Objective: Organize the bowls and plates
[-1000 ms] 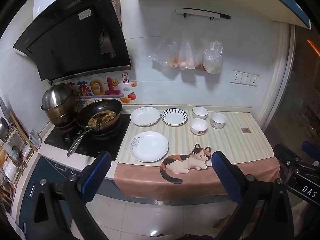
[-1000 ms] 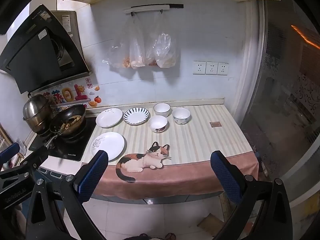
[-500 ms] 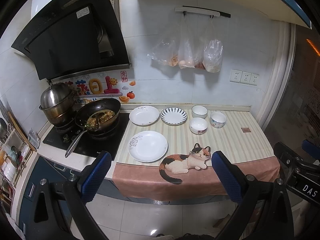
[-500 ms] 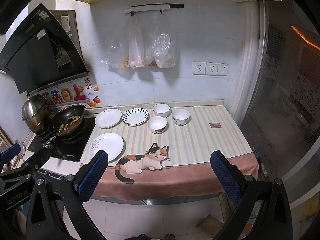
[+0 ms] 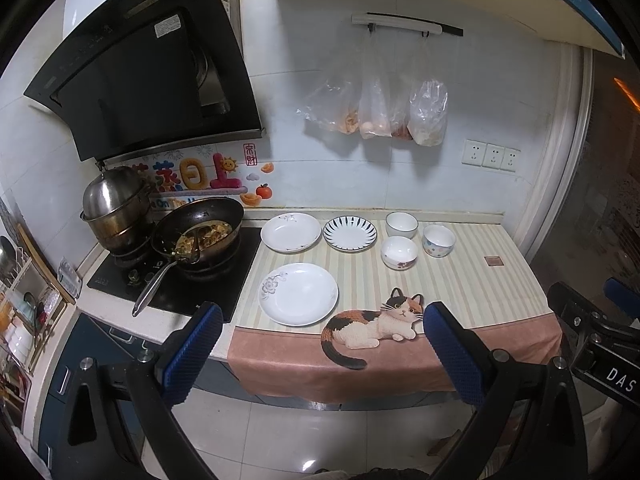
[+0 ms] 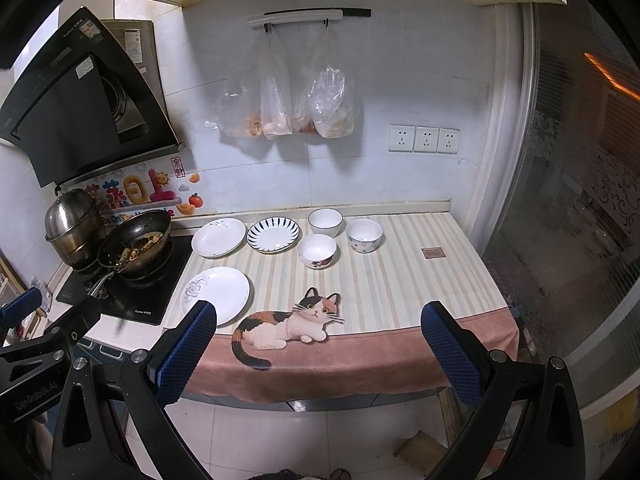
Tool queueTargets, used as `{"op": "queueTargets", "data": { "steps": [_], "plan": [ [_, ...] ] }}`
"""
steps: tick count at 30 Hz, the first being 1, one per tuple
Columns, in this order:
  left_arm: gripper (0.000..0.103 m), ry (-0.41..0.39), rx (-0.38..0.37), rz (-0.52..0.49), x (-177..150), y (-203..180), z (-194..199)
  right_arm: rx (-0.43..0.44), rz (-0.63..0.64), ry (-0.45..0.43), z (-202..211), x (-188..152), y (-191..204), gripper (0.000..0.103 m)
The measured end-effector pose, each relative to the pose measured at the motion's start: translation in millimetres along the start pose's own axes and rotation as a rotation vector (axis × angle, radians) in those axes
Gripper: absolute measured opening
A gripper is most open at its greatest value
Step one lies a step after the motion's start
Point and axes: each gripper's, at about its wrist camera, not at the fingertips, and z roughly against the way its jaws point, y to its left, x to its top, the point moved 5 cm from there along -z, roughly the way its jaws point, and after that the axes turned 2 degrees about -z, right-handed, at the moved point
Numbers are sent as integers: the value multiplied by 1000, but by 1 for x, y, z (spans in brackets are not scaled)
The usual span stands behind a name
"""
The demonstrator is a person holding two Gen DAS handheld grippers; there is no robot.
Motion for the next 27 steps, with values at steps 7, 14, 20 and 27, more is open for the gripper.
{"op": "queueTargets", "data": {
  "steps": [7,14,20,27],
  "plan": [
    [103,0,0,-2,1,0,0,0,8,-8,4,1,8,103],
    [103,0,0,0,2,-1,0,-1,8,-8,4,1,9,103],
    [103,-1,-1,3,4,1,-1,-1,8,-9,5,0,9,103],
    [103,-2,1,3,4,4,-2,0,9,-7,5,2,13,103]
  ]
}}
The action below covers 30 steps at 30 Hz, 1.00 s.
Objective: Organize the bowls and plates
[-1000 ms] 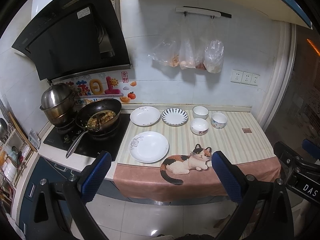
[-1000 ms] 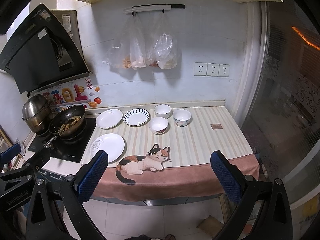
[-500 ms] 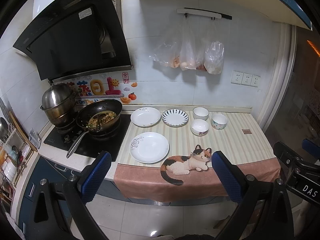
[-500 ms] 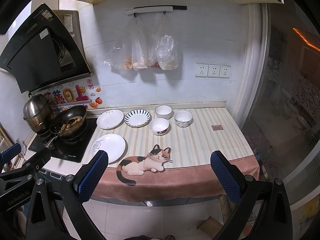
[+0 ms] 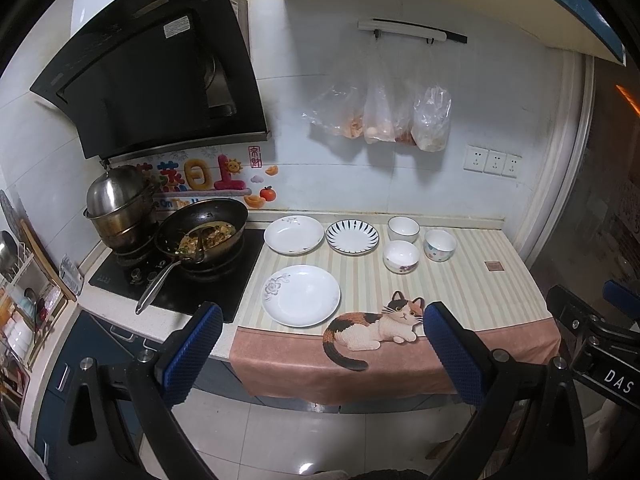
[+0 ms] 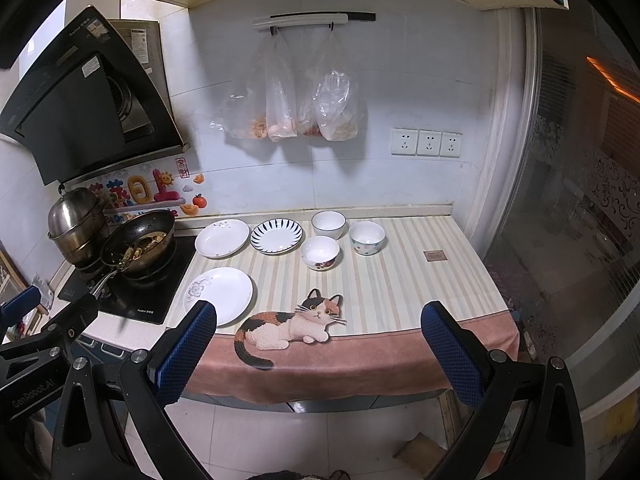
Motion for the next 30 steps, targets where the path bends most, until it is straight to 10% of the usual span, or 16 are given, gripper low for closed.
{"op": "queueTargets", "data": {
  "steps": [30],
  "plan": [
    [103,-9,-1,8,3,9,5,3,0,-2,2,0,8,103]
  ]
}}
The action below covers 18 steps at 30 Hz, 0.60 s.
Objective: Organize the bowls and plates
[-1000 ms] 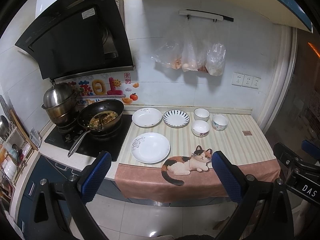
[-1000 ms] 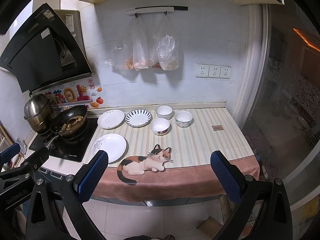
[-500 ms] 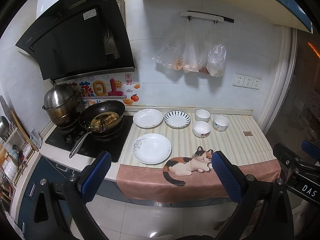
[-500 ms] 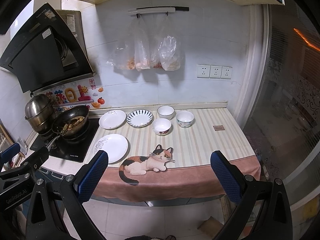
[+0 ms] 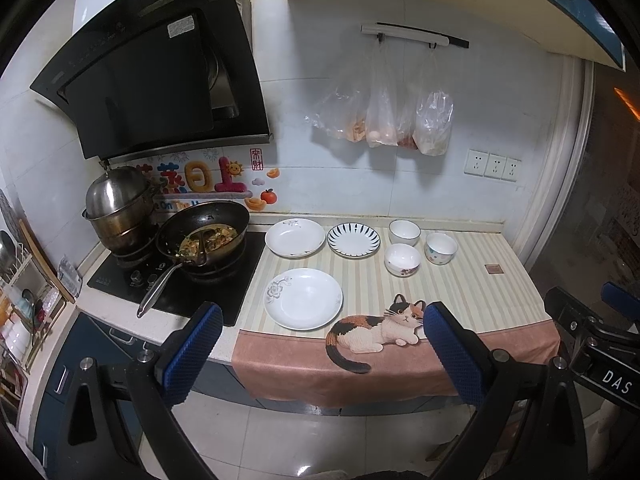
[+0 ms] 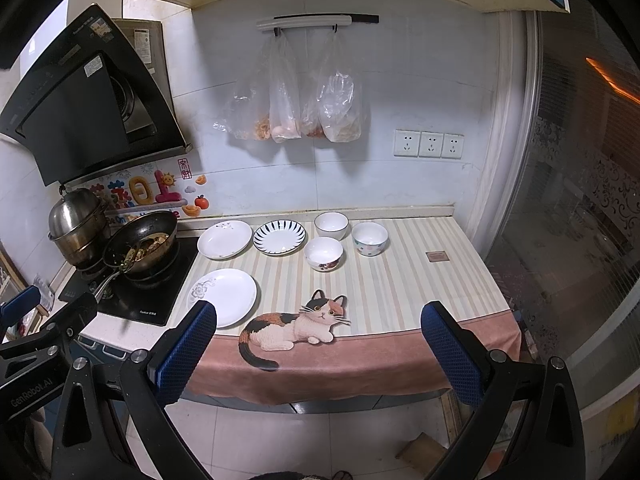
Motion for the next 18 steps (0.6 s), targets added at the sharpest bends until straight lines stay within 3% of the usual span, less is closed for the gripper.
{"op": "queueTargets", "data": {
  "steps": [4,8,13,18],
  "plan": [
    [103,-2,11,2,0,1,-1,7,1,-5,0,-2,-2,103],
    [103,-3,49,25,5,23,-23,100,25,39,-20,-5,17,103],
    [103,64,124,17,-3,54,-91,182,-14,219,-97,-22,37,103],
    [103,208,109,28,-24,84,-189,233,-28,350,-196,-45,56,103]
  ]
}}
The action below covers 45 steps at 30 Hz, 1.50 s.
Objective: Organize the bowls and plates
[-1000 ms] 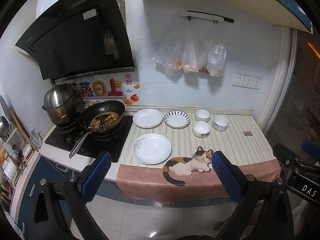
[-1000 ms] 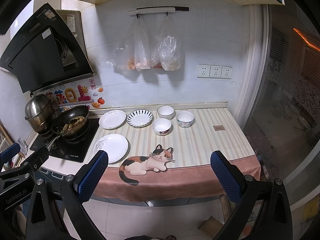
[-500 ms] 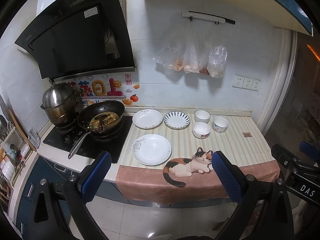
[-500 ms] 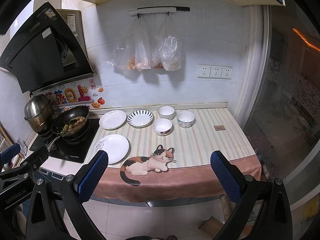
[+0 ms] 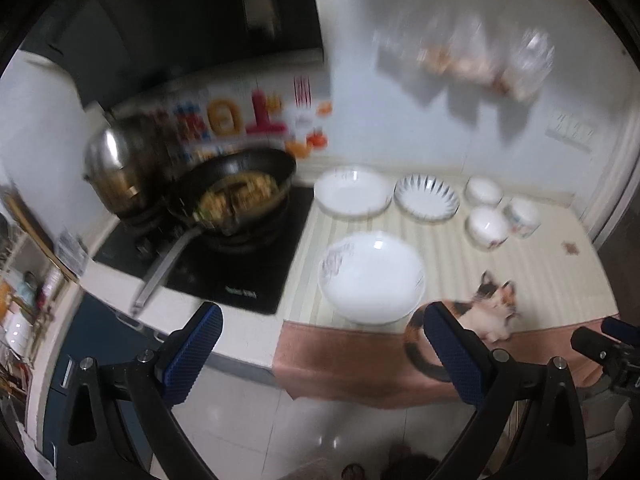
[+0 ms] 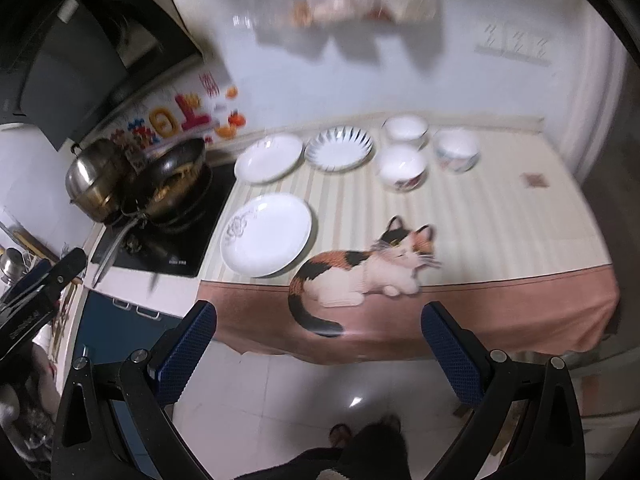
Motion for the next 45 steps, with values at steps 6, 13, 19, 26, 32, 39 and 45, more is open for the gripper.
{"op": "queueTargets", "data": {
  "steps": [6,13,19,26,32,39,45],
  "plan": [
    [103,126,-58,-15,10,-3,-125,30,46,147,-143,31,-8,103],
    [98,304,-48,-13,18,-5,-260,150,112,264,-295,78,2,95],
    [80,436,-84,-2,10,0,-325,211,85,389,-390,97,9,75],
    [51,493,-117,27,2,0,-346,254,147,490,-443,89,34,38],
    [50,500,-127,52,-4,-5,-339,259,127,480,-443,84,43,37],
    [50,473,-166,51,0,-34,-315,265,116,470,-407,86,10,37],
    [50,458,-212,-1,12,-78,-295,240,78,449,-374,88,-27,37]
  ]
}}
